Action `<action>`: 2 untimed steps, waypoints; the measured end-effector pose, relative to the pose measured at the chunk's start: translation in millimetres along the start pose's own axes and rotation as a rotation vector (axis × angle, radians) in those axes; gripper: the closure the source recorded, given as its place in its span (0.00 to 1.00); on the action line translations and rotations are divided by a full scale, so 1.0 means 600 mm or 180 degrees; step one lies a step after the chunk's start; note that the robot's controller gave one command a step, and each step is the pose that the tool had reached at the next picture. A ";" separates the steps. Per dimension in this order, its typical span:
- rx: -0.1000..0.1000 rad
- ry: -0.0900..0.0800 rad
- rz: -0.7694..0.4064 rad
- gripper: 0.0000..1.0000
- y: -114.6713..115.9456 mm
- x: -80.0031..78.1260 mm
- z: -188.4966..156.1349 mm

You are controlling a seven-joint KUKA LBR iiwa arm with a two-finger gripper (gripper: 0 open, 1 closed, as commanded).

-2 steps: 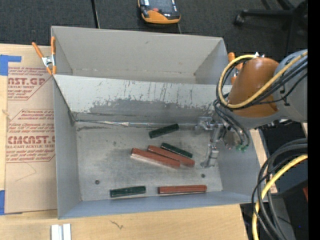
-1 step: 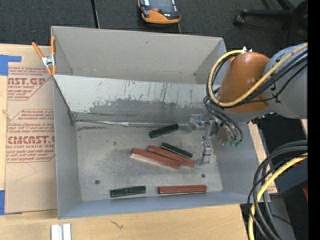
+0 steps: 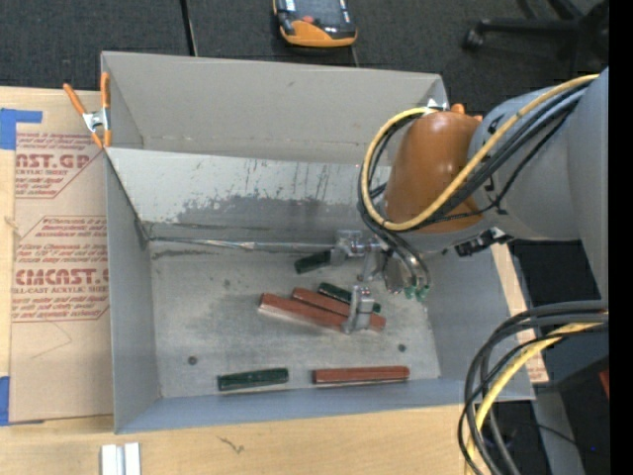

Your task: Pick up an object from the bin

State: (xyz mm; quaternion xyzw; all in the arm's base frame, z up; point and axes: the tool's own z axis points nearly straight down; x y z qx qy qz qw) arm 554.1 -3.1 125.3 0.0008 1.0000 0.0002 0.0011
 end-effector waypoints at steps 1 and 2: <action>-0.0003 0.0001 0.0320 0.00 0.014 -0.002 0.071; 0.0005 -0.0006 -0.0243 1.00 0.039 0.006 0.091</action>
Offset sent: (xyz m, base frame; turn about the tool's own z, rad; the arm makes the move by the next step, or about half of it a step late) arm -0.0050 0.0236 -0.0553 -0.0766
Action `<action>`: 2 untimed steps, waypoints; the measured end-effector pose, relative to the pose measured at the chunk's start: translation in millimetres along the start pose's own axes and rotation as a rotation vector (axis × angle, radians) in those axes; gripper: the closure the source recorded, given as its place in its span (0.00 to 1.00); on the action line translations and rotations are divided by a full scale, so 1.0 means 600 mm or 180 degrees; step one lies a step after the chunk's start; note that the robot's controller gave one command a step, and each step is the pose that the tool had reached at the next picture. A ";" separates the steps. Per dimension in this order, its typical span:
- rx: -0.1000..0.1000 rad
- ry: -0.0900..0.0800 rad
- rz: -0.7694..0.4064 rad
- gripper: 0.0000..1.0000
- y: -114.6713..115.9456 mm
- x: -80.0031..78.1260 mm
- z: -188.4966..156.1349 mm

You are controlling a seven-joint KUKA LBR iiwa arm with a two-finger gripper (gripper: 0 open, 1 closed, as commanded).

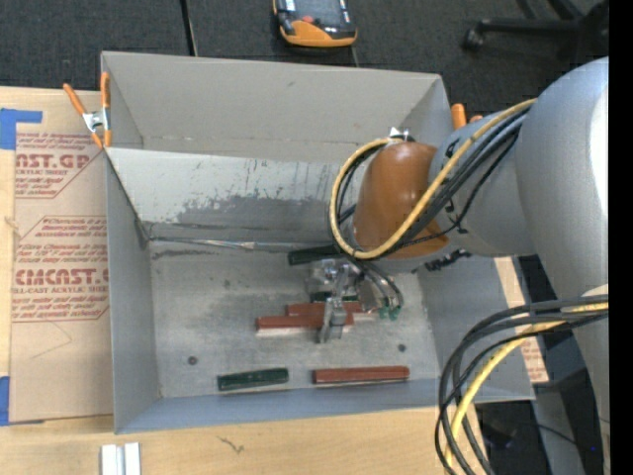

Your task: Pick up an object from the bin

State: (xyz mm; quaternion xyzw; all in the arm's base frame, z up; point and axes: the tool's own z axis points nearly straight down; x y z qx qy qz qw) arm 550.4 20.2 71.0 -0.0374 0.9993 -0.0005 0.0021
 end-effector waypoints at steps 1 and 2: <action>0.0000 0.0000 -0.0001 1.00 0.000 0.000 0.000; -0.0001 0.0004 -0.0001 1.00 0.000 0.000 -0.004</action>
Offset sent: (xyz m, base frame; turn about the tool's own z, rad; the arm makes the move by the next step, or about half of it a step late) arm 0.0000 0.0000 0.0133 0.0000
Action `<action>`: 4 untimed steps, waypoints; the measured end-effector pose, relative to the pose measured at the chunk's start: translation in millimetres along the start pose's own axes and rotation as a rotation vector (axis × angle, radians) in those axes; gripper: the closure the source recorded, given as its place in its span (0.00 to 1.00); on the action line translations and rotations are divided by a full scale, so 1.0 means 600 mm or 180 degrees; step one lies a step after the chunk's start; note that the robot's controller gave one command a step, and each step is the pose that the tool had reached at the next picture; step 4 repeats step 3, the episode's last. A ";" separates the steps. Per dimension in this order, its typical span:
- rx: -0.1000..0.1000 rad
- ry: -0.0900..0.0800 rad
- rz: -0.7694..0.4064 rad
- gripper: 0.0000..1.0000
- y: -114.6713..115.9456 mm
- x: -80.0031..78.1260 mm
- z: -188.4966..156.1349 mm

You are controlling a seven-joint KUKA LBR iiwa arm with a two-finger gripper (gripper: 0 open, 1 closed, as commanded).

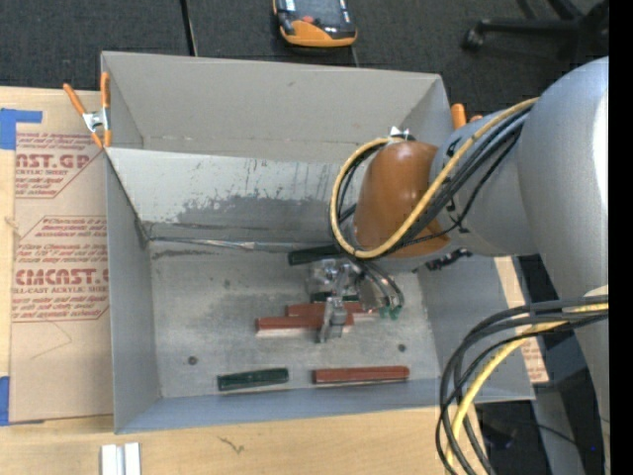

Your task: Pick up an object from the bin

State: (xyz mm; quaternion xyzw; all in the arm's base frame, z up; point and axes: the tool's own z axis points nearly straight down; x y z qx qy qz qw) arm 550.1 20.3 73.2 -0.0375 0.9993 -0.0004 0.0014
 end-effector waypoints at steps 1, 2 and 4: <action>-0.0002 0.0013 -0.0001 1.00 0.000 0.001 -0.009; -0.0003 0.0035 -0.0001 1.00 0.001 0.004 -0.029; -0.0004 0.0013 -0.0001 1.00 0.001 0.002 -0.075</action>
Offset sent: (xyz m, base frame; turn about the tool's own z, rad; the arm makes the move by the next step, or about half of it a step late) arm -0.0001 -0.0001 0.0926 0.0000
